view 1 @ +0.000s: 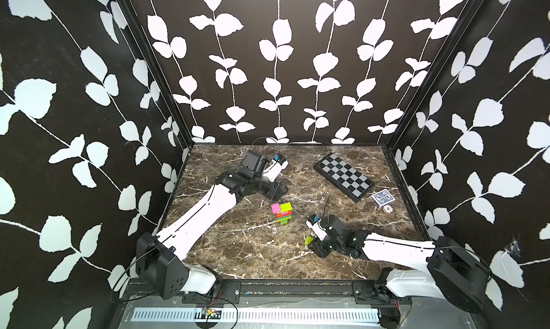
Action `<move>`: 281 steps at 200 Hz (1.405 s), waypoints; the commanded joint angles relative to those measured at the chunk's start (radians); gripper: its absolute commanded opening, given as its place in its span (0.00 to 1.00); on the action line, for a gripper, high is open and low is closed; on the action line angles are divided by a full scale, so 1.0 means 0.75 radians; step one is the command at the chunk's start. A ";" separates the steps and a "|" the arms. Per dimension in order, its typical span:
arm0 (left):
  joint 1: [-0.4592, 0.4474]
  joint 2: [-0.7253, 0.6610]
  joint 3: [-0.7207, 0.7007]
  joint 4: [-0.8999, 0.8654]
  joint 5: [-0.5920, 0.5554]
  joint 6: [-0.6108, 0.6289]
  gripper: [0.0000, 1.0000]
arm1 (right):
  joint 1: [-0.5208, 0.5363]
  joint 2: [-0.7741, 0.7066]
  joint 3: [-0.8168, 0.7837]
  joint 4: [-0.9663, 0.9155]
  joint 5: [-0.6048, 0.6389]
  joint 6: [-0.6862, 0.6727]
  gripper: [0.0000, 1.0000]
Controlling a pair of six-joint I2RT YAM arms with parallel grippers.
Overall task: Assemble a carrot with lego
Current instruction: Pick up the lego brick from the center of the board, then adjust the lego brick at the center of the board.
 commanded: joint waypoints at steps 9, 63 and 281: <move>0.011 -0.049 -0.013 -0.023 -0.013 0.016 0.70 | 0.027 0.049 0.038 -0.016 0.085 -0.080 0.50; 0.020 -0.048 -0.022 -0.053 -0.029 0.026 0.70 | 0.032 0.109 0.073 0.009 0.094 -0.136 0.42; -0.187 0.034 -0.307 0.115 -0.374 0.585 0.85 | -0.310 -0.168 0.140 -0.009 -0.190 -0.149 0.23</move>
